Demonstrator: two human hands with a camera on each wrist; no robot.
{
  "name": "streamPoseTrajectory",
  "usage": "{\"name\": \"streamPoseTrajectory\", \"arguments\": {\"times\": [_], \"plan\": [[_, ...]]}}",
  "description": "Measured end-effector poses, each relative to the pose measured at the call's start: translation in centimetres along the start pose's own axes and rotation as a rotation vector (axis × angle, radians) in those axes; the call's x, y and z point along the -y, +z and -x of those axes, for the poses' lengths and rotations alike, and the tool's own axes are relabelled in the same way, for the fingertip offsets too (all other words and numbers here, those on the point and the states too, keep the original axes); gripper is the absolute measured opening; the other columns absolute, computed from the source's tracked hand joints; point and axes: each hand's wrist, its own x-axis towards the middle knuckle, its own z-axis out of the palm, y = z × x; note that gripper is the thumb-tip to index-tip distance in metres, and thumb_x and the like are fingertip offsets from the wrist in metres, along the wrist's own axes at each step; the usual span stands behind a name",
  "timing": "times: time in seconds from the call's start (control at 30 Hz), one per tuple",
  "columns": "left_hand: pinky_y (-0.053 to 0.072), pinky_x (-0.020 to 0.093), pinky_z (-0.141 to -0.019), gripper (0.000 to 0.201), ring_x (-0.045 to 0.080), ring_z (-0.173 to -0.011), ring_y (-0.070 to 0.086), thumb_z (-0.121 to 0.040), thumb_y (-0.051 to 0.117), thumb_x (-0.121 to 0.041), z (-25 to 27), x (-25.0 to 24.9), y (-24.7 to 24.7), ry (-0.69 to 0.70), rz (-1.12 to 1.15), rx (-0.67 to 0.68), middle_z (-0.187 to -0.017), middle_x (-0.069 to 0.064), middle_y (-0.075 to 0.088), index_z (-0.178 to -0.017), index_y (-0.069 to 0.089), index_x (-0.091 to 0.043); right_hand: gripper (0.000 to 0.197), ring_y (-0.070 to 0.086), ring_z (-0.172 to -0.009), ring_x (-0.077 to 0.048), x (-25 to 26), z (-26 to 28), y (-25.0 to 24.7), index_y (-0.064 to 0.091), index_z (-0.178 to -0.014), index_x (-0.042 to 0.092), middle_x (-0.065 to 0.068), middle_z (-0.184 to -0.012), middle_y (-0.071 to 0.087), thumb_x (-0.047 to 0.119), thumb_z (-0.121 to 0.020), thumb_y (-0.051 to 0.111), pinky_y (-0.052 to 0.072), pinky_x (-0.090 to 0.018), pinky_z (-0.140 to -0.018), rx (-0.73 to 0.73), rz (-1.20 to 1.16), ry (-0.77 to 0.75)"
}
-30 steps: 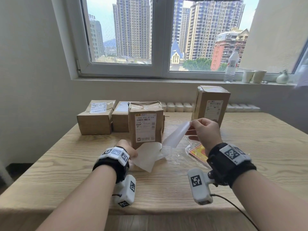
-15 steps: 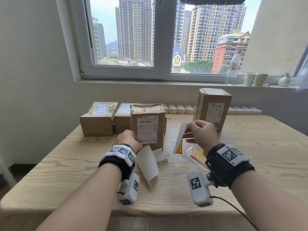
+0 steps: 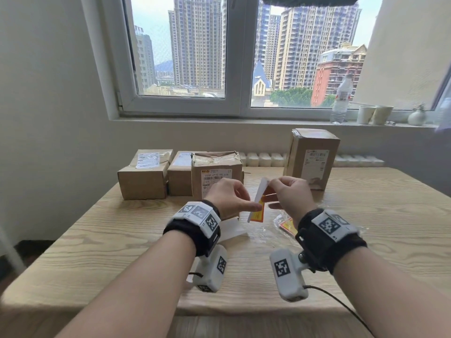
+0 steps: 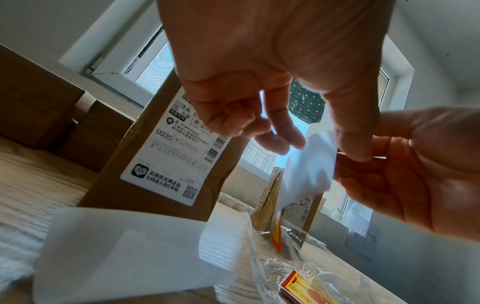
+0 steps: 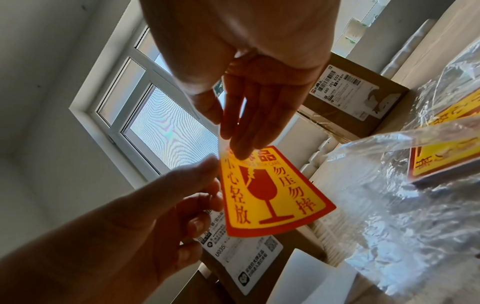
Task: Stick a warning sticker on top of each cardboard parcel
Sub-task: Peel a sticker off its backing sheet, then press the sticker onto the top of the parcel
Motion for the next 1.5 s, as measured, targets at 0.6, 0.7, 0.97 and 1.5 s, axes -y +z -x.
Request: {"name": "streamPoseTrajectory", "arguments": {"times": [0.6, 0.7, 0.97, 1.5], "plan": [[0.058, 0.033, -0.080, 0.006, 0.008, -0.082, 0.065, -0.079, 0.074, -0.028, -0.4, -0.1, 0.0, 0.009, -0.064, -0.145, -0.082, -0.007, 0.071, -0.080, 0.075, -0.022, 0.022, 0.073, -0.074, -0.020, 0.5, 0.4, 0.0, 0.069, -0.085, 0.009, -0.009, -0.084, 0.074, 0.030, -0.090, 0.064, 0.060, -0.032, -0.069, 0.065, -0.012, -0.035], [0.057, 0.035, -0.081, 0.007, 0.010, -0.085, 0.066, -0.081, 0.072, -0.030, -0.5, 0.0, -0.4, -0.022, -0.048, -0.179, -0.082, -0.010, 0.070, -0.075, 0.072, -0.027, 0.029, 0.073, -0.070, -0.015, 0.8, 0.5, -0.3, 0.069, -0.087, 0.011, -0.005, -0.082, 0.073, 0.040, -0.083, 0.069, 0.058, -0.026, -0.060, 0.031, 0.018, -0.070], [0.050, 0.028, -0.073, 0.009, 0.012, -0.085, 0.061, -0.084, 0.067, -0.027, -0.2, -0.7, -3.5, -0.089, 0.109, -0.217, -0.088, -0.002, 0.069, -0.078, 0.068, -0.021, 0.033, 0.063, -0.084, -0.015, 1.5, -0.7, -1.7, 0.059, -0.104, 0.017, 0.001, -0.093, 0.066, 0.026, -0.078, 0.079, 0.055, -0.036, -0.077, -0.132, 0.144, -0.016], [0.043, 0.021, -0.057, 0.010, 0.006, -0.068, 0.053, -0.090, 0.064, -0.027, -3.7, -1.7, -11.2, -0.164, 0.226, -0.310, -0.084, -0.004, 0.066, -0.086, 0.065, -0.017, 0.013, 0.058, -0.074, -0.012, 8.4, -7.1, 2.8, 0.059, -0.079, 0.018, 0.001, -0.082, 0.063, 0.013, -0.091, 0.063, 0.054, -0.032, -0.070, 0.023, 0.054, -0.108]]}}
